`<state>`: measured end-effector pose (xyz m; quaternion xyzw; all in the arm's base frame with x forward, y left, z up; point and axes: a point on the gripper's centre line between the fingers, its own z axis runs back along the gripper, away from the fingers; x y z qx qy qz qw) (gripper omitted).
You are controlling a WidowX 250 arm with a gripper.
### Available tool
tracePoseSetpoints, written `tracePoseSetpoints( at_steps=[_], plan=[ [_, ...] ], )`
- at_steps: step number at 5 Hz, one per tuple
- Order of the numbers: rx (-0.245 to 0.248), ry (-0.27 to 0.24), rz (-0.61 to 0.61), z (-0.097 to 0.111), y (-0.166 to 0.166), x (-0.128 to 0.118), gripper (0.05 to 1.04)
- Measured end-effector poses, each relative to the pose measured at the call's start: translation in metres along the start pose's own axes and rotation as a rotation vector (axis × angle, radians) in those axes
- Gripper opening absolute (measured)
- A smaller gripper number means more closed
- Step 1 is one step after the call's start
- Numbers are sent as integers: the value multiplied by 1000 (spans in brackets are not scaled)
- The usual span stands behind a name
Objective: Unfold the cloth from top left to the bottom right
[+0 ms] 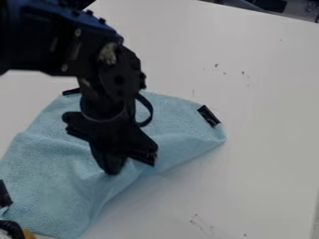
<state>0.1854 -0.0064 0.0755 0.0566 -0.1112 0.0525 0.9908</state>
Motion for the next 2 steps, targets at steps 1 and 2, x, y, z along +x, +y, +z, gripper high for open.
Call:
tracePoseSetpoints(
  at_steps=[1,2],
  plan=[
    [-8,-33,22,8,-20,-13,74],
    [-13,-18,46,11,-30,-18,224]
  ],
)
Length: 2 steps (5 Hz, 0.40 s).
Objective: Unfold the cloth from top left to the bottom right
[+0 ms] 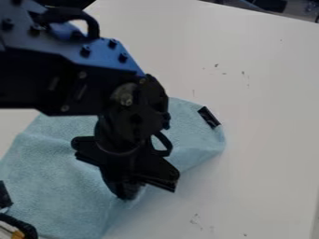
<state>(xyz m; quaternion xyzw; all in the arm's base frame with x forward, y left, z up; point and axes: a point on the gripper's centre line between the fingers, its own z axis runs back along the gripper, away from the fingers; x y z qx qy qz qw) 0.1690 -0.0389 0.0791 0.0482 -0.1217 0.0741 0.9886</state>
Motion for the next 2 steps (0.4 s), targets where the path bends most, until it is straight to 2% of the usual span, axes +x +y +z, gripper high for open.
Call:
tracePoseSetpoints(
  at_steps=[1,2],
  plan=[
    [-16,34,29,3,-6,0,484],
    [-39,65,44,4,-12,-2,797]
  ],
)
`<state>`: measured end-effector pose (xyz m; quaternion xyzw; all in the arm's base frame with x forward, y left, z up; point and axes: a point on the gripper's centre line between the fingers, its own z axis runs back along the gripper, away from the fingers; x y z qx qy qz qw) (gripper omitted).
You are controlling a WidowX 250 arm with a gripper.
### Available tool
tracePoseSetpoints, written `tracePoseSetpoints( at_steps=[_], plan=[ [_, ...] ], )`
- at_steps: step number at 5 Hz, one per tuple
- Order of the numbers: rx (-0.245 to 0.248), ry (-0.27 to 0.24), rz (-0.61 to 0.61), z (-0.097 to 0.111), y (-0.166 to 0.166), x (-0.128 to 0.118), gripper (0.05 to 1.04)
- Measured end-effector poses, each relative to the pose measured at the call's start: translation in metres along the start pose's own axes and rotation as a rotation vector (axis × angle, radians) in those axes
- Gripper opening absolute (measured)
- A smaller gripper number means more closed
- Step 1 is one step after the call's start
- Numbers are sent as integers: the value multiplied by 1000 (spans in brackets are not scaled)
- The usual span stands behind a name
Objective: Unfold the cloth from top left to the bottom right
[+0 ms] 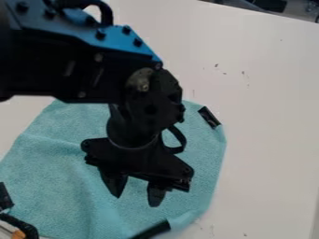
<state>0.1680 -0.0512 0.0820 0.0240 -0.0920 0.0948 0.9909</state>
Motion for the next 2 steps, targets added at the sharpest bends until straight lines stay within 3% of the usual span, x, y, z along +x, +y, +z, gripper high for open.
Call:
tracePoseSetpoints(
  at_steps=[1,2],
  plan=[
    [9,9,26,2,0,0,1004],
    [32,2,22,1,0,3,1004]
  ],
)
